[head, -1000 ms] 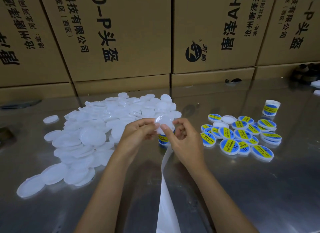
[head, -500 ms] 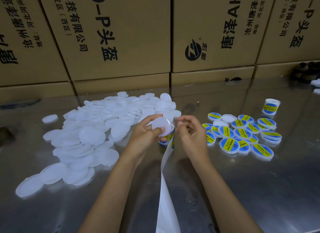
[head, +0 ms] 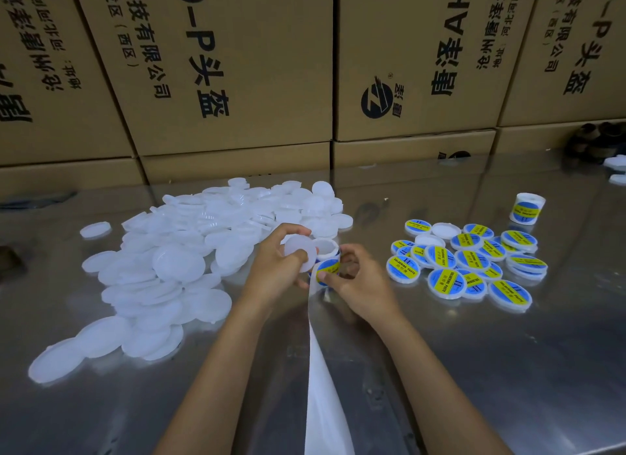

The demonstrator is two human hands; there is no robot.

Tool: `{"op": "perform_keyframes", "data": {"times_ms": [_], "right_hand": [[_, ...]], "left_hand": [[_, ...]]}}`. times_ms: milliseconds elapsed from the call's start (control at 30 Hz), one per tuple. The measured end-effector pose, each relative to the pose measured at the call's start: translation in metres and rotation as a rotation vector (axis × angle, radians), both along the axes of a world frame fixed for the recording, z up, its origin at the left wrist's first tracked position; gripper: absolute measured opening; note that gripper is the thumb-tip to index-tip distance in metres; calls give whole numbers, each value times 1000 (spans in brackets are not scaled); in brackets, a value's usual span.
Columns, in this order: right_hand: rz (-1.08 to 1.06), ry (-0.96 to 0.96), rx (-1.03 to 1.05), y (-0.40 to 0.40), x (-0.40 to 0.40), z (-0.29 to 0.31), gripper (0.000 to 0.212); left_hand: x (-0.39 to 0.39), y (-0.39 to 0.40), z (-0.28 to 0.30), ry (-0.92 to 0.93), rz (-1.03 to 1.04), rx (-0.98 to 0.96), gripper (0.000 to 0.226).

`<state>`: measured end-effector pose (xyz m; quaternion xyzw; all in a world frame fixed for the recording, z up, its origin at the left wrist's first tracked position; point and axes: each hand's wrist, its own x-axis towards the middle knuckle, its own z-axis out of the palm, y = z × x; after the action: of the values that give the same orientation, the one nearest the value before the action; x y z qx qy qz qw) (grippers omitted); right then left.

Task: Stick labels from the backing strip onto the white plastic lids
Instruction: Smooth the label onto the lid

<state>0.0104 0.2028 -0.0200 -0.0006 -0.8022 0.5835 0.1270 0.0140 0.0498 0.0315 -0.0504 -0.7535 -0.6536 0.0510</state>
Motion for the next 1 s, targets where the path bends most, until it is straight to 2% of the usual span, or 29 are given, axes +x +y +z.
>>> {"op": "perform_keyframes", "data": {"times_ms": [233,533,633,800,900,1000], "right_hand": [[-80,82,135,-1,-2,-2,43],[-113,116,137,0,-4,-4,35],[-120,108,140,-1,-4,-5,39],[-146,106,146,-2,-4,-6,44],[-174,88,185,-2,-3,-7,42],[-171,70,191,-2,-3,-7,34]], "left_hand": [[-3,6,-7,64,48,-69,37],[-5,10,-13,187,66,-216,39],[-4,13,-17,230,10,-176,42],[-6,16,-21,236,-7,-137,31],[-8,13,-23,226,-9,-154,43],[-10,9,-22,228,25,-156,43]]}}
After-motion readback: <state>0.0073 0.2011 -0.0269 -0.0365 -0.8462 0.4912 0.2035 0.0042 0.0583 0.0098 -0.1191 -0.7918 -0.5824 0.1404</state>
